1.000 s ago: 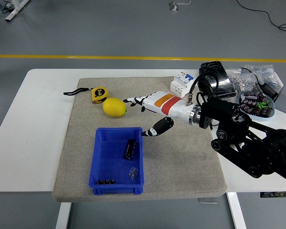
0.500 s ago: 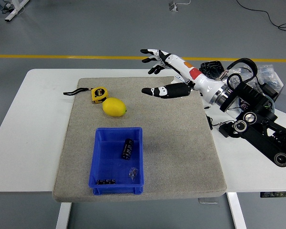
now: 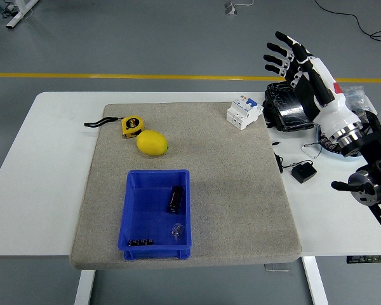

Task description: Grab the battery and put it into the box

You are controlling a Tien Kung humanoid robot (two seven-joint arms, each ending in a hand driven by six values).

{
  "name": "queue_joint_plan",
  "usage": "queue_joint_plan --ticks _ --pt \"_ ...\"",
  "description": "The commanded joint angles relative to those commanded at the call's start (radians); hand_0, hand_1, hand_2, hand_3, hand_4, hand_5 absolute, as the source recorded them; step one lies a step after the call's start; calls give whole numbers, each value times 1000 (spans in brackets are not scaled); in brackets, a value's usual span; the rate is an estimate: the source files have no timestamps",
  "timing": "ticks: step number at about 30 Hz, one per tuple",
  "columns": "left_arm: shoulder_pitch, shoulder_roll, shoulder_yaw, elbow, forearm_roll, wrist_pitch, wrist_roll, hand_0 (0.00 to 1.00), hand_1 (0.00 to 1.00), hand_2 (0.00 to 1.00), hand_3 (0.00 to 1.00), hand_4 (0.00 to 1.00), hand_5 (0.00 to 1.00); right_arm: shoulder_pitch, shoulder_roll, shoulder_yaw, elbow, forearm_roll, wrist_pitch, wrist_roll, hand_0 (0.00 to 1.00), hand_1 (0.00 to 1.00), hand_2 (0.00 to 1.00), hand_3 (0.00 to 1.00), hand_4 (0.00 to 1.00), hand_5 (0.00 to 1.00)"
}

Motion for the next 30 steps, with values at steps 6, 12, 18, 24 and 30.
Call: queue_joint_plan --ticks 6,12,18,24,30 --pt "2 -2 -8 -1 23 -4 11 603 625 694 624 719 592 -55 -2 22 -12 30 2 6 931 881 898 964 998 998" --pt "2 -2 -7 -1 22 -4 10 607 625 695 626 719 597 -119 -1 62 -13 -12 -8 -3 941 885 904 963 998 998" --pt "-1 0 0 -2 16 -4 7 609 630 698 628 717 600 -187 28 133 -6 -95 -5 -25 946 887 903 955 998 998" --pt "-10 1 9 -2 6 -5 3 609 634 701 629 714 603 -256 87 248 13 -219 28 -62 942 887 901 948 998 998" --pt "-20 2 10 -3 12 -7 4 611 634 703 629 715 608 -305 125 341 35 -295 43 -81 939 879 897 942 998 998"
